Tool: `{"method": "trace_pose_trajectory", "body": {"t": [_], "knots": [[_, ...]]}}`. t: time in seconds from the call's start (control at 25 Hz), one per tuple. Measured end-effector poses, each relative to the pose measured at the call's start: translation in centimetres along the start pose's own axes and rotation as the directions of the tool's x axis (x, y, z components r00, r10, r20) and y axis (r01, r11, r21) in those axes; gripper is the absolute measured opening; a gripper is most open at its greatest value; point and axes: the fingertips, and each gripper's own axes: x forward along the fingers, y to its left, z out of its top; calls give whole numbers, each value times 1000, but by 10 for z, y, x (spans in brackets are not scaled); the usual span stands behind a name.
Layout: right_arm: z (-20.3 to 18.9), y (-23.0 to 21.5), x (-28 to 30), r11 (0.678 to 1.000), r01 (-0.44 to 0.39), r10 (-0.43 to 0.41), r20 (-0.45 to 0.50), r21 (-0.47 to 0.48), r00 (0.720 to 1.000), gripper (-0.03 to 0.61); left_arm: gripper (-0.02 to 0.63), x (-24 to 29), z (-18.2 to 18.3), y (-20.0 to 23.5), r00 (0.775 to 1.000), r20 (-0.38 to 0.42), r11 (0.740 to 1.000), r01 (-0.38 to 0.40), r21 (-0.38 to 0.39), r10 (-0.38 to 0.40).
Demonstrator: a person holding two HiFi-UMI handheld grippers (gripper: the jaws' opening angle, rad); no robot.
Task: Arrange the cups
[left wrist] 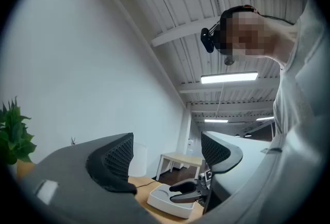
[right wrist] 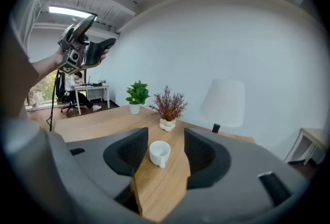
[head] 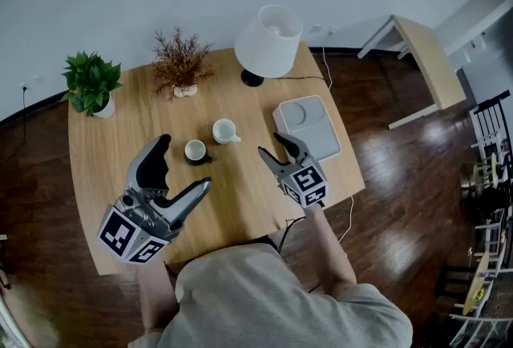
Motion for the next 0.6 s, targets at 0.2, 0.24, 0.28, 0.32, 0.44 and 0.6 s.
{"method": "trace_pose_trajectory", "body": {"t": [0.2,0.24,0.28,0.32,0.44,0.6], "knots": [[-26,5,31,998,-56,57,-40,23,998,233,397,-3,-10,10,999,-10,999,-42,-33,41],[-30,6,35,998,-64,65,-48,24,997,233,397,-3,-12,11,999,-15,998,-46,-37,45],[-34,7,38,997,-70,72,-56,25,996,233,397,-2,-14,11,999,-19,998,-50,-40,49],[-39,7,42,997,-77,78,-66,25,995,233,397,-2,-16,11,998,-23,998,-54,-42,53],[-57,10,55,995,-99,101,-114,21,988,233,397,-2,-21,12,997,-31,997,-66,-49,64],[-91,11,80,990,-138,135,-210,1,968,222,397,-2,-28,11,997,-36,996,-67,-57,65]]}}
